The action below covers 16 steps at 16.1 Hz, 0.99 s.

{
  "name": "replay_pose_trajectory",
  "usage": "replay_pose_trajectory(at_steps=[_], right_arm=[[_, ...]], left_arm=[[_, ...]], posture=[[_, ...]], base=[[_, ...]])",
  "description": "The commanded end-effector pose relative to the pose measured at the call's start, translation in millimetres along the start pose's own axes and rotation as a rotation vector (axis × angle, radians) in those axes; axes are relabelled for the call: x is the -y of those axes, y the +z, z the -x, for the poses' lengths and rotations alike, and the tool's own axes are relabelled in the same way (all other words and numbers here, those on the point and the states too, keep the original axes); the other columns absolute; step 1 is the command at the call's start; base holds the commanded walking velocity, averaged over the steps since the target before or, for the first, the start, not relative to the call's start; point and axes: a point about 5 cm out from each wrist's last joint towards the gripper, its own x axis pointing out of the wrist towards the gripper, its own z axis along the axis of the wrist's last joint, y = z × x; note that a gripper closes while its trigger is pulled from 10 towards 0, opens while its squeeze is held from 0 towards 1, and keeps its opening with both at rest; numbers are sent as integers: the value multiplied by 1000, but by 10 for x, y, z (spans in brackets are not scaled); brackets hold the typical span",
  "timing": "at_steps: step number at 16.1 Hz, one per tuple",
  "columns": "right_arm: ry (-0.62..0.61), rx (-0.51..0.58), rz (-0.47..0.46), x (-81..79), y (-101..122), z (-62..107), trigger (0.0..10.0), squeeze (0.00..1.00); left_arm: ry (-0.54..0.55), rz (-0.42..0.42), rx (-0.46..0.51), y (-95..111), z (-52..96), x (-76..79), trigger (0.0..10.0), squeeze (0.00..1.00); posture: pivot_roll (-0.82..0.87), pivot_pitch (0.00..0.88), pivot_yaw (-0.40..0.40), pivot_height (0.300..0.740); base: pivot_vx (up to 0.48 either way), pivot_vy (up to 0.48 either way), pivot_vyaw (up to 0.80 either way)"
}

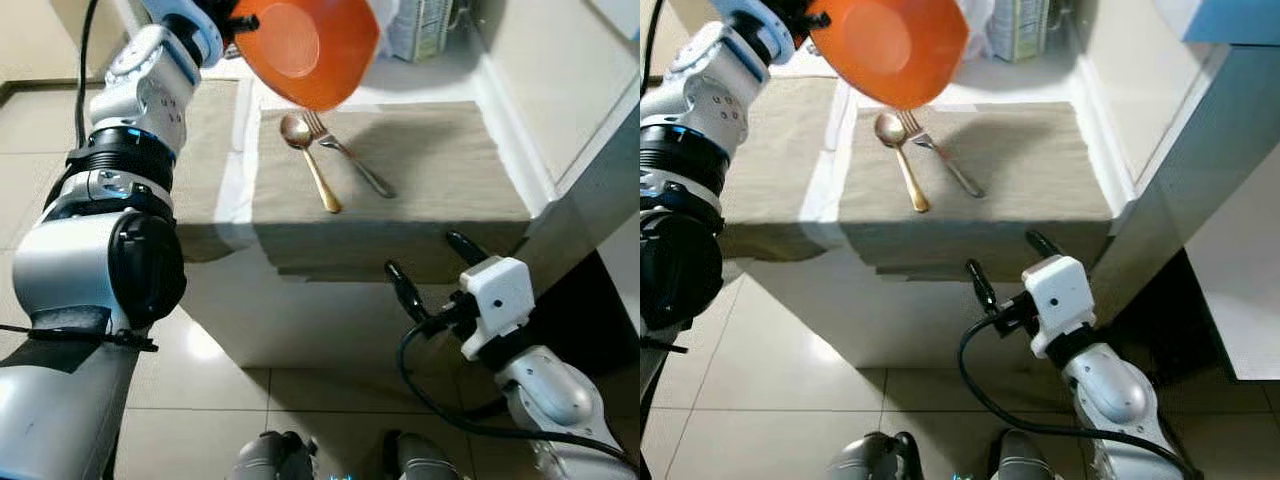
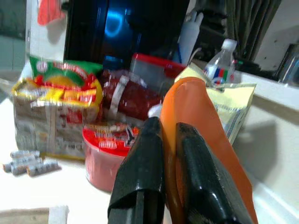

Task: Setting the table

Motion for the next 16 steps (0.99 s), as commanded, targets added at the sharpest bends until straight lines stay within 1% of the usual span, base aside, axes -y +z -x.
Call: replay_pose_trajectory(at_steps=[1, 3, 5, 6, 7, 8, 9, 10, 11, 12, 13, 15, 16], right_arm=[[-16, 14, 10, 18, -3, -22, 10000, 0], [-50, 40, 43, 61, 1, -64, 10000, 0], [-119, 77, 88, 139, 43, -117, 10000, 0], [-196, 111, 114, 231, 100, -161, 10000, 0], [-240, 135, 130, 287, 137, -193, 10000, 0], [-260, 141, 146, 307, 142, -198, 10000, 0], [-269, 150, 163, 318, 142, -208, 10000, 0], [-295, 160, 178, 348, 143, -215, 10000, 0], [-333, 174, 194, 392, 155, -229, 10000, 0], [-362, 184, 201, 421, 161, -254, 10000, 0], [-383, 191, 204, 440, 164, -279, 10000, 0], [-373, 181, 175, 399, 117, -311, 10000, 0], [-369, 175, 158, 383, 93, -317, 10000, 0]], left_arm=[[-19, -36, 66, 158, 22, -15, 0, 0], [-26, -87, 109, 225, 105, -67, 0, 0], [-45, -128, 131, 212, 190, -40, 0, 0], [-64, -174, 112, 91, 308, -12, 0, 0], [-59, -204, 85, -18, 435, -25, 0, 0], [-36, -236, 88, -10, 519, -80, 0, 0], [-16, -242, 99, 44, 585, -131, 0, 0], [-8, -273, 106, 114, 669, -136, 0, 0], [-12, -299, 107, 159, 754, -103, 0, 0], [-17, -305, 86, 130, 830, -51, 0, 0], [-21, -305, 55, 55, 914, 11, 0, 0], [-24, -280, -2, -155, 1071, 125, 0, 0], [-28, -260, -25, -252, 1123, 175, 0, 12]], posture=[[-240, 64, 68, 740], [-227, 49, 66, 740], [-214, 33, 66, 740], [-207, 25, 68, 740], [-202, 18, 70, 740], [-196, 8, 71, 740], [-187, 0, 72, 740], [-177, 0, 73, 740], [-168, 0, 75, 740], [-161, 0, 77, 740], [-155, 0, 76, 740], [-149, 0, 74, 740], [-146, 0, 70, 740]], base=[[0, 0, 0], [0, 0, 0], [0, 0, 0], [0, 0, 0], [0, 0, 0], [0, 0, 0], [0, 0, 0], [0, 0, 0], [0, 0, 0], [0, 0, 0], [0, 0, 0], [0, 0, 0], [0, 0, 0]])
